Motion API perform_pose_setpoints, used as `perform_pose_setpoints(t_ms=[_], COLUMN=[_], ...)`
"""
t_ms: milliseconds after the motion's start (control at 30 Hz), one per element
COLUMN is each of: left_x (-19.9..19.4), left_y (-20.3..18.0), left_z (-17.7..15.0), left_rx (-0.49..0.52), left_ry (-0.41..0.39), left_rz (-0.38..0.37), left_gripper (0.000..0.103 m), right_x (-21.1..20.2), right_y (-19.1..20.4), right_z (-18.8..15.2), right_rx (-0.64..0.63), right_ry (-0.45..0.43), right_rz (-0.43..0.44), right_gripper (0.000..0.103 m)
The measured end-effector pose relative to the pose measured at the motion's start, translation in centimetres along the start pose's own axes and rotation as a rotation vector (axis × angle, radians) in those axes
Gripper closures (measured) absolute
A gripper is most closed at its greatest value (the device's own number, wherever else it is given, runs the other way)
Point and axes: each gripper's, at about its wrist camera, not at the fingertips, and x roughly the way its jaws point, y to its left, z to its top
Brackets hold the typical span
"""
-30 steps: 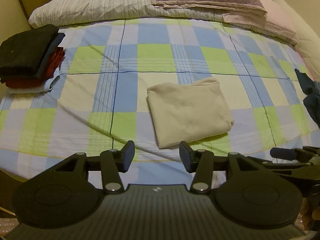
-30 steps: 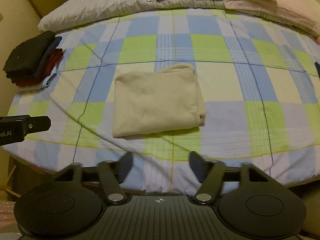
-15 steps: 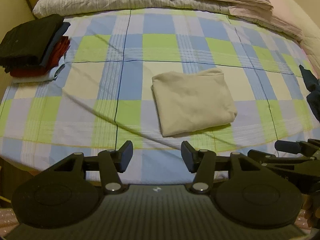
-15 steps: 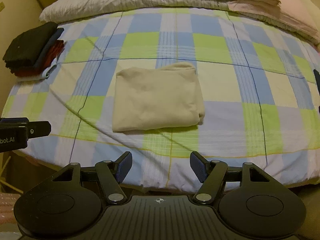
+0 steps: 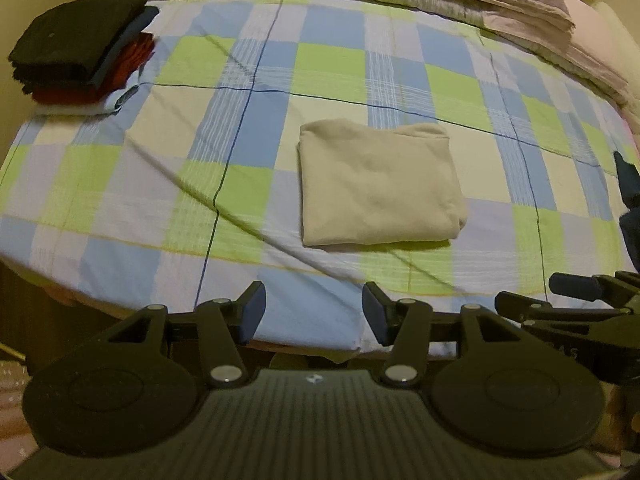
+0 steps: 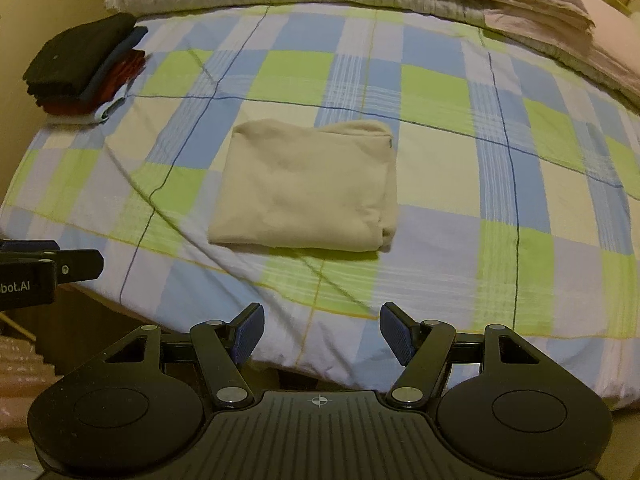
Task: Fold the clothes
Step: 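Lift both tools back above the folded beige sweater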
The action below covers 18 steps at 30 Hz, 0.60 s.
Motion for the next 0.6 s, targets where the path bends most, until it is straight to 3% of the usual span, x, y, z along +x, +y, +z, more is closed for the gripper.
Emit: perform_pose_setpoints(t_ms=[367, 600], left_x=[0.0, 0.0], left_y=[-2.4, -2.2], left_z=[-0.8, -0.8], left_rx=[-0.114, -0.152], left_ry=[-0.013, -0.015], left_rz=[0.026, 0.033], left_gripper=[0.054, 0.054], right_x=[-0.5, -0.2], right_y=[-3.4, -3.6], right_z=[0.7, 1.4], right_rx=[-0.105, -0.139], right_ry=[-0.022, -0.022], right_rz=[0.022, 0.04], right_gripper=[0.035, 0.035])
